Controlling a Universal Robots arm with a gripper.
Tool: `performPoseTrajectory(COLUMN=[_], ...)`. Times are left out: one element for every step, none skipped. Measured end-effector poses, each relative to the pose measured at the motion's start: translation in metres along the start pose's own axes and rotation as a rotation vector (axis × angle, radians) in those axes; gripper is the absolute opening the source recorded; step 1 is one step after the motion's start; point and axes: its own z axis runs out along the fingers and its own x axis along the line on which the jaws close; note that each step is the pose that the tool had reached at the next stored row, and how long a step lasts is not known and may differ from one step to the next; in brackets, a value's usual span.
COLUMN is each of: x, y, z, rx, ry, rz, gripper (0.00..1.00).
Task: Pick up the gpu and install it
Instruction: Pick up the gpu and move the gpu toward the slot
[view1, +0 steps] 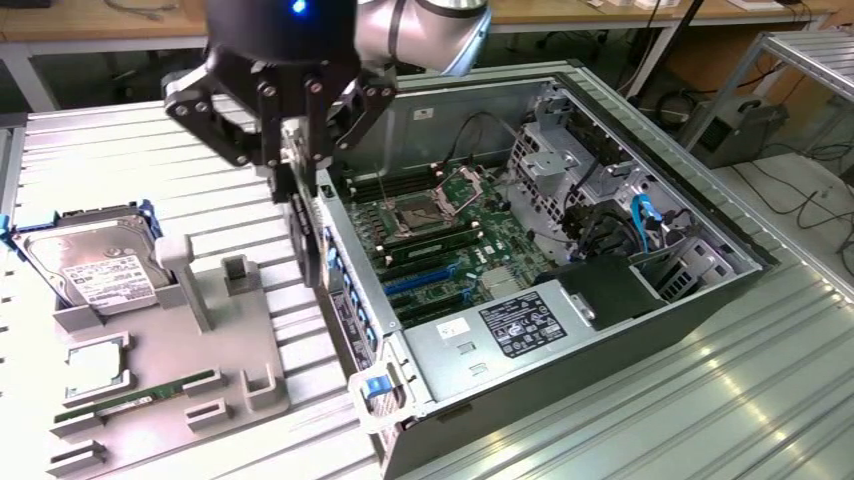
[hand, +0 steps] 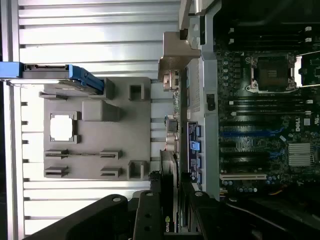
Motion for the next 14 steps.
performPoseTrajectory(x=[-0.008,-0.014,-0.019,-0.03,-0.038,-0.047,-0.053,-0.057,-0.065,-0.069,-0.075,-0.081,-0.086,-0.093], y=[-0.0003,-0.0002,-0.0002,0.0001,0.0003,0.0007,0.0008,0.001,0.0012,0.0013,0.0014,0.0015,0.0016,0.0017], z=[-0.0084,-0.0132,-0.0171,-0.0246,-0.029,-0.0323,-0.0337,-0.0345,-0.0353,-0.0354,-0.0354,-0.0355,-0.0355,-0.0349], rx=[-0.0026,-0.0049,-0.0072,-0.0121,-0.0149,-0.0167,-0.0169,-0.0169,-0.0169,-0.0169,-0.017,-0.017,-0.0168,-0.0169], ry=[0.0017,0.0026,0.0034,0.0047,0.0057,0.0071,0.0084,0.0094,0.0109,0.0115,0.012,0.0124,0.0128,0.0135], rz=[0.0,0.0,0.0,0.0,0.0,0.0,0.0,0.0,0.001,0.001,0.001,0.001,0.001,0.001], gripper=[0.26,0.26,0.26,0.26,0.26,0.26,0.26,0.26,0.26,0.26,0.26,0.26,0.26,0.26])
